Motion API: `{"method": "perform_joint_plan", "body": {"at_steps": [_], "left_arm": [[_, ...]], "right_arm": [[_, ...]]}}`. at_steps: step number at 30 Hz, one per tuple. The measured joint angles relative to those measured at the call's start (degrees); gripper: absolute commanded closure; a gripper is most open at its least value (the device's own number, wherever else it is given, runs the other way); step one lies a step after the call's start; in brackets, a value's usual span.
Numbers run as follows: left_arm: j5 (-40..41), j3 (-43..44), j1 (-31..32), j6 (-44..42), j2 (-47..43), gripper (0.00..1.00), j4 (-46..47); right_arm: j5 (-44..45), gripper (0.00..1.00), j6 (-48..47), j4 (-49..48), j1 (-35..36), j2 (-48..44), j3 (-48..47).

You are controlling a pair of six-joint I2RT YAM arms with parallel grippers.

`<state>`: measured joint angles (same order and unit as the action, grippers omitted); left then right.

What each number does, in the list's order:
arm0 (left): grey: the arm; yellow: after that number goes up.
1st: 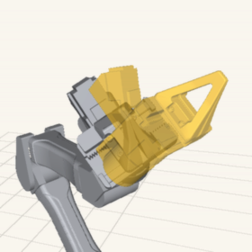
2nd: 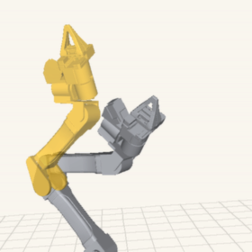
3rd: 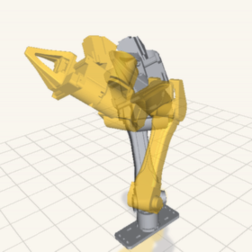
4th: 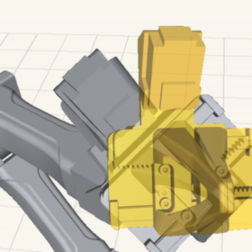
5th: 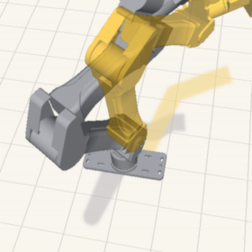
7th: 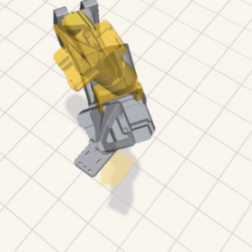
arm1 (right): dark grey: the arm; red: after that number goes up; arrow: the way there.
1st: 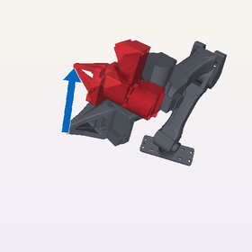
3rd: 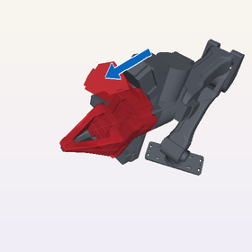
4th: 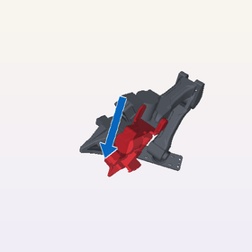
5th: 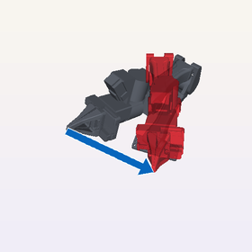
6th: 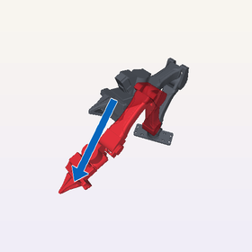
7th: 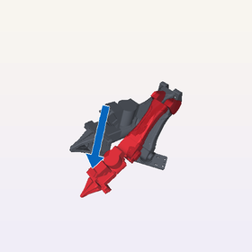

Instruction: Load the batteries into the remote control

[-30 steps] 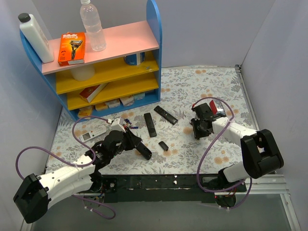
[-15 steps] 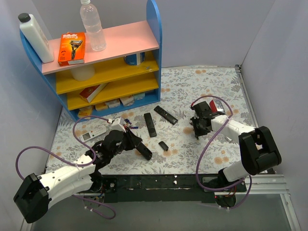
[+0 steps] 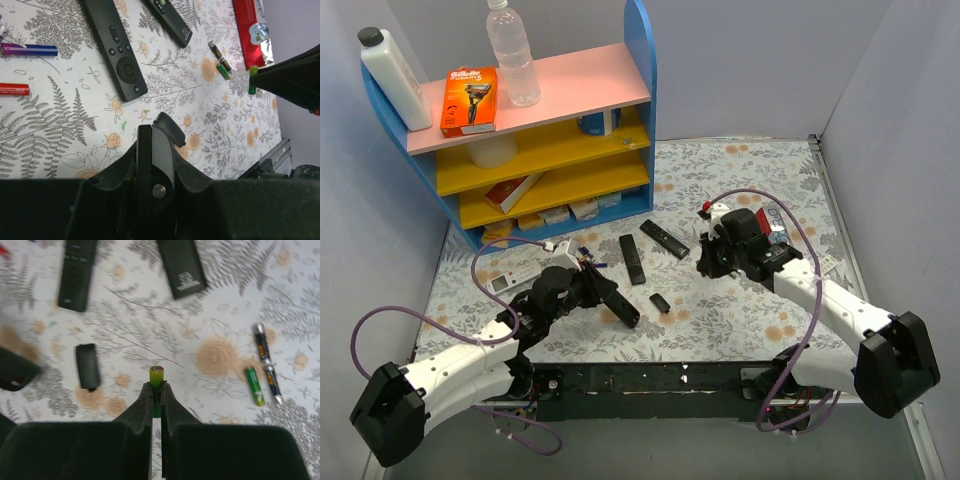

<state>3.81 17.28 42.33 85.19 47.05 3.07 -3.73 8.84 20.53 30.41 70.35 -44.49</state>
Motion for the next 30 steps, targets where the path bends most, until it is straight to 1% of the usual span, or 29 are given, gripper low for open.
{"method": "perform_joint_plan", "body": {"at_steps": [5,11,16,20,30], "left_arm": [[-5.77,-1.18,-4.11,0.57,0.35,1.00,4.96],[-16.28,-3.93,-10.82,3.76,0.81,1.00,13.97],[-22.71,-3.89,-11.43,6.64,3.34,1.00,22.75],[-26.16,-2.47,-11.45,8.20,6.16,1.00,27.02],[-29.77,2.62,-11.47,9.66,9.20,1.00,34.05]], "right_arm": [[-3.76,0.99,0.52,-6.80,8.15,-6.54,0.55],[-6.16,0.99,0.61,-15.15,17.16,-11.96,2.47],[-7.34,0.99,-0.07,-19.87,21.40,-14.40,2.82],[-7.39,0.99,-0.66,-22.03,24.11,-14.67,2.82],[-6.84,0.99,-2.93,-23.32,27.08,-13.53,2.82]]}}
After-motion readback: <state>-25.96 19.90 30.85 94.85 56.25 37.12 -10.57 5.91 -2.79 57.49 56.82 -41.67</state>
